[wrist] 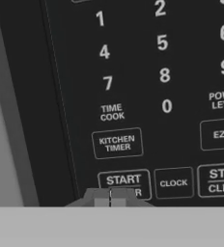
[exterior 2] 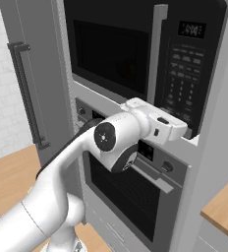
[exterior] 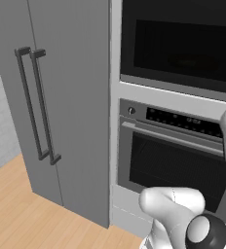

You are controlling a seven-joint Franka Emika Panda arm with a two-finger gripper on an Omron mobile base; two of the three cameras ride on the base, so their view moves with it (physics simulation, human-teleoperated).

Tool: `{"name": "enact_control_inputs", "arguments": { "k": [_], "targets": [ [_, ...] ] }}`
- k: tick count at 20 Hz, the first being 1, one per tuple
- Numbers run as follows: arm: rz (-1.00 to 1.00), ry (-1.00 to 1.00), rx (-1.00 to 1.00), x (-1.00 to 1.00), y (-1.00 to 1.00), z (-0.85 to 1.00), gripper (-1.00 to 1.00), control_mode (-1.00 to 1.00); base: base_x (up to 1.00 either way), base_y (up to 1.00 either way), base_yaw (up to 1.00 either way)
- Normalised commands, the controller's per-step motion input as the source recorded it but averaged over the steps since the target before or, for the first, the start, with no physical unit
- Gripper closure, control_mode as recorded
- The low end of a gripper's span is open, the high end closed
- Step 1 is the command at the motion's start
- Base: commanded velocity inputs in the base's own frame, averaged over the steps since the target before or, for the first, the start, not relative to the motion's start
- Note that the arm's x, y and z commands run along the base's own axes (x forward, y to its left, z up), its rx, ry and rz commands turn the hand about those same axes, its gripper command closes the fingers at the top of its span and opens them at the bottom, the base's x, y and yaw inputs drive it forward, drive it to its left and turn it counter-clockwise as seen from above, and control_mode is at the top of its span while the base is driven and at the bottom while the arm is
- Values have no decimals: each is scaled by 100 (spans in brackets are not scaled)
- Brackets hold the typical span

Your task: Pick the lemon wedge from the sink and place it in the bowl. Then pick the bowl and place it in the microwave. Then close the microwave door and press the start button.

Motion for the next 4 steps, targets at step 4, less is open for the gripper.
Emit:
{"name": "enact_control_inputs", "arguments": {
  "k": [4],
  "targets": [
    [7,0,0,29,-15,0,100,-100,0,0,0]
  ]
}}
